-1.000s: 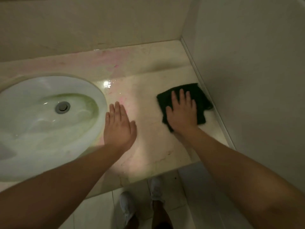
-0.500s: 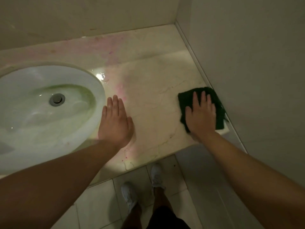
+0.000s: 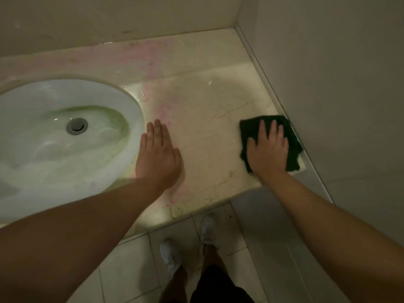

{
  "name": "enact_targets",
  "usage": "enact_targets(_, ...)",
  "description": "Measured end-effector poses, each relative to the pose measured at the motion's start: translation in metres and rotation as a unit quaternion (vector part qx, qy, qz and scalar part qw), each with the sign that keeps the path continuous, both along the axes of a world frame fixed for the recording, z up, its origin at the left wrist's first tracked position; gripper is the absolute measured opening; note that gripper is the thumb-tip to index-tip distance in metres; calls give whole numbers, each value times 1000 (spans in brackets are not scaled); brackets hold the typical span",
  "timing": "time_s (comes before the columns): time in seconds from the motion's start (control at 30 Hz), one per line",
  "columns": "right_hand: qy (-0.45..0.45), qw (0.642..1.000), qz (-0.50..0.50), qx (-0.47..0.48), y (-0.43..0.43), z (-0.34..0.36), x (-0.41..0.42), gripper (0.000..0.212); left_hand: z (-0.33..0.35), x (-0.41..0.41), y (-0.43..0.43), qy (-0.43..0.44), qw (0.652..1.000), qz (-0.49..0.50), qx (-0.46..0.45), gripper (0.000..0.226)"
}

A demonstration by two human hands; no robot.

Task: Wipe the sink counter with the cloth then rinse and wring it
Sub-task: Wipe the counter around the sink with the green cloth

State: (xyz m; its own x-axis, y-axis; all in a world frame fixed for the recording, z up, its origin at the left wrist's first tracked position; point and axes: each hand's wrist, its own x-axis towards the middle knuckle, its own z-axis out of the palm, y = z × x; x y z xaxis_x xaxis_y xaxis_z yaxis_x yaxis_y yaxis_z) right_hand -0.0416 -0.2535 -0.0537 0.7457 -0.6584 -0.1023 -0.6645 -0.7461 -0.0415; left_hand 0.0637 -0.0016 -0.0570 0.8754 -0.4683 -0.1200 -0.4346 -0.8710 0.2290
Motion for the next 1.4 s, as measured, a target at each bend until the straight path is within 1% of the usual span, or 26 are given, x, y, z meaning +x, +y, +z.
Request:
enact_targets(0.03,-13,1000,10,7,16,0,17,67,0,-1,0,-1,1000,-1,0,69)
enact_targets(0.1,-19,997,75,25,62,2,31,68,0,-1,0,-3,1000,-8,6,68)
enact_targets(0.2,-15,979,201,36,123,2,-3,66,3,0,2,3,1000,-8,-3,64)
enact_targets(0.27,-10,966,250,57,124,3,-28,66,5,0,7,16,999,-15,-32,62)
enact_targets(0.3,-4,965,256,54,118,2,-34,67,7,-2,15,26,998,-15,-58,61)
enact_targets(0.37,5,975,220,38,102,-1,-36,68,13,-16,43,26,995,0,-91,61)
enact_targets(0.47,17,989,143,34,112,-1,-33,70,16,-57,96,3,998,36,-55,64)
enact_targets(0.53,18,985,165,41,154,2,-33,72,10,-78,123,7,997,75,-16,67)
enact_targets(0.6,13,978,197,61,203,5,-32,73,2,-84,137,3,996,93,13,69)
enact_targets(0.67,-1,976,199,84,237,6,-17,73,-2,-83,139,-4,996,86,11,68)
enact_targets(0.73,1,974,206,96,249,7,15,72,-2,-83,138,-12,997,81,7,68)
enact_targets(0.87,1,976,206,66,225,4,109,69,-4,-84,138,-22,997,78,-1,68)
enact_targets(0.97,3,988,145,54,169,7,141,68,-4,-84,139,-19,997,79,-6,68)
enact_targets(1.03,-2,992,110,60,137,9,121,68,-3,-83,137,-16,996,82,-10,68)
enact_targets(1.07,-2,992,112,48,133,11,105,67,-3,-82,136,-15,996,85,-9,69)
enact_targets(1.13,0,986,166,28,147,10,71,67,-1,-83,134,-14,995,98,-8,70)
enact_targets(1.17,6,977,210,37,158,9,60,67,1,-83,131,-11,994,111,-19,70)
enact_targets(1.23,1,954,288,80,170,9,51,68,11,-82,113,-2,992,121,-46,70)
enact_targets(1.27,-16,947,299,121,168,12,52,67,18,-79,95,-12,991,108,-74,71)
enact_targets(1.3,-42,943,284,171,159,15,53,65,27,-74,71,-24,989,86,-116,72)
enact_targets(1.33,-77,942,259,201,145,17,54,63,34,-68,43,-23,986,64,-155,71)
enact_targets(1.37,-104,948,226,200,126,17,55,61,40,-60,13,-15,985,51,-164,69)
enact_targets(1.4,-106,961,192,171,104,14,57,59,39,-53,-16,10,987,55,-149,68)
